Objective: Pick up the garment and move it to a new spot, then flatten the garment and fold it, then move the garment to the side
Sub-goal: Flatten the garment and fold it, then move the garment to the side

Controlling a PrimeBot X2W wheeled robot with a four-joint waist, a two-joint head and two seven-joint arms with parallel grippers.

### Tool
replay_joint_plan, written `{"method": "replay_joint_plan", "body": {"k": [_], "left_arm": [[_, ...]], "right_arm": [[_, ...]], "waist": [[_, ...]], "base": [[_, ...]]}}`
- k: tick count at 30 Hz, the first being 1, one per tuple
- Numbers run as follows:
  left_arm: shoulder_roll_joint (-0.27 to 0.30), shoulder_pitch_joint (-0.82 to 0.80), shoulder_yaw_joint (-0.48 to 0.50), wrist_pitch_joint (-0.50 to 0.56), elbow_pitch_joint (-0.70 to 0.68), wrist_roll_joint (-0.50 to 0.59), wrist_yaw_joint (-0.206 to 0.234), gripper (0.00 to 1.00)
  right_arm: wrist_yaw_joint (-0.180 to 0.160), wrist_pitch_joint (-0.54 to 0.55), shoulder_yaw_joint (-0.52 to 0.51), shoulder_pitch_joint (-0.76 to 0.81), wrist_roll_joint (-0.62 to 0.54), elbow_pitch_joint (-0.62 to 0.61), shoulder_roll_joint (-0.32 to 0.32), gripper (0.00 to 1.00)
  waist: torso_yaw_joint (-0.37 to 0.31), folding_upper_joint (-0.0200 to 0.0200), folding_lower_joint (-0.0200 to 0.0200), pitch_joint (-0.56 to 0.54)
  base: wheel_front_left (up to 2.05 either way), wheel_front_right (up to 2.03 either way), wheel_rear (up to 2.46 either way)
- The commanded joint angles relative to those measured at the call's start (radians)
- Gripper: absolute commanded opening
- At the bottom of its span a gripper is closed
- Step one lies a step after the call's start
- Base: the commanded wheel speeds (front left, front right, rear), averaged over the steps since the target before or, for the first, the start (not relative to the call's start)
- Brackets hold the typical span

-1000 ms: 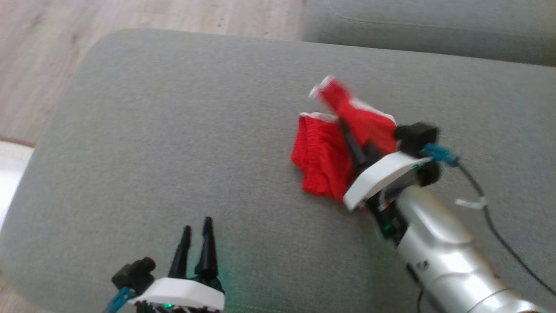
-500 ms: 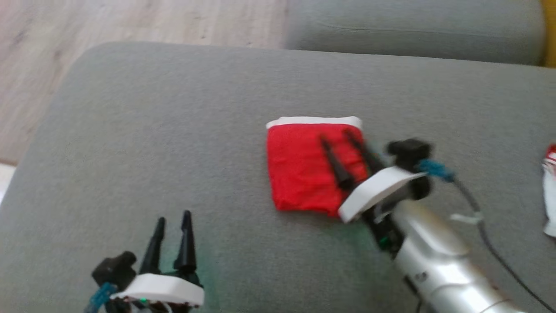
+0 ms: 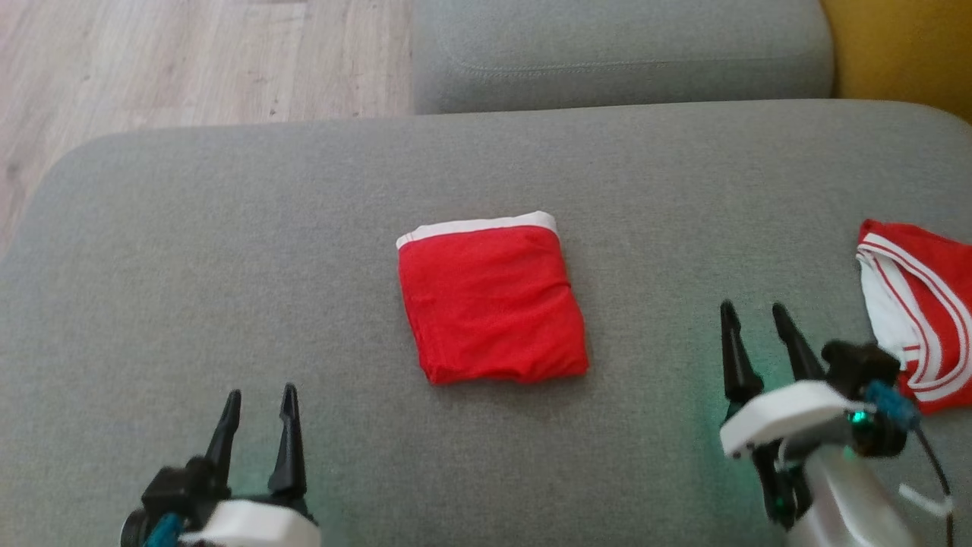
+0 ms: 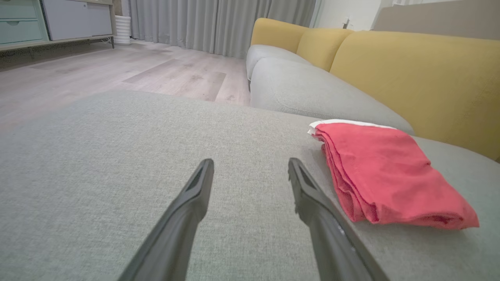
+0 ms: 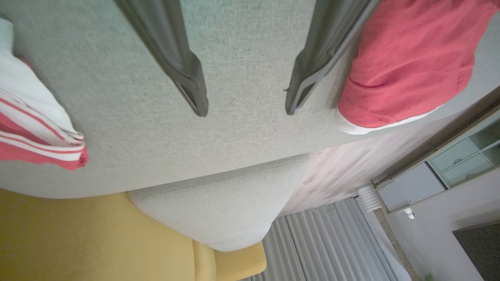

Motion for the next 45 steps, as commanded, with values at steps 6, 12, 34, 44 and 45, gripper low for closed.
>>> {"method": "replay_joint_plan", "body": {"k": [6, 12, 34, 44, 45], "left_arm": [[0.002, 0.008, 0.041, -0.006, -0.026, 0.023, 0.027, 1.0], [0.001, 0.0, 0.011, -0.006, -0.029, 0.008, 0.036, 1.0], [0.001, -0.073, -0.163, -0.006, -0.029, -0.041, 0.014, 1.0], [0.001, -0.088, -0.158, -0.006, -0.049, -0.025, 0.009, 1.0], [0.001, -0.092, -0.157, -0.006, -0.05, -0.024, 0.008, 1.0]], "right_arm": [[-0.001, -0.011, 0.036, 0.046, 0.015, -0.035, 0.014, 1.0], [-0.001, -0.011, 0.073, 0.034, 0.044, -0.042, 0.014, 1.0], [-0.001, -0.011, 0.221, -0.299, 0.125, 0.331, 0.014, 0.0], [-0.001, -0.011, 0.21, -0.23, 0.132, 0.204, 0.014, 0.0], [-0.001, -0.011, 0.218, -0.224, 0.14, 0.195, 0.014, 0.0]], "waist": [[-0.017, -0.0001, 0.0, -0.007], [0.002, -0.0001, 0.0, 0.011], [0.255, -0.0001, 0.0, 0.164], [-0.044, -0.0001, 0.0, 0.129], [-0.088, -0.0001, 0.0, 0.128]], "base": [[0.0, 0.0, 0.0], [0.0, 0.0, 0.0], [0.0, 0.0, 0.0], [0.0, 0.0, 0.0], [0.0, 0.0, 0.0]]}}
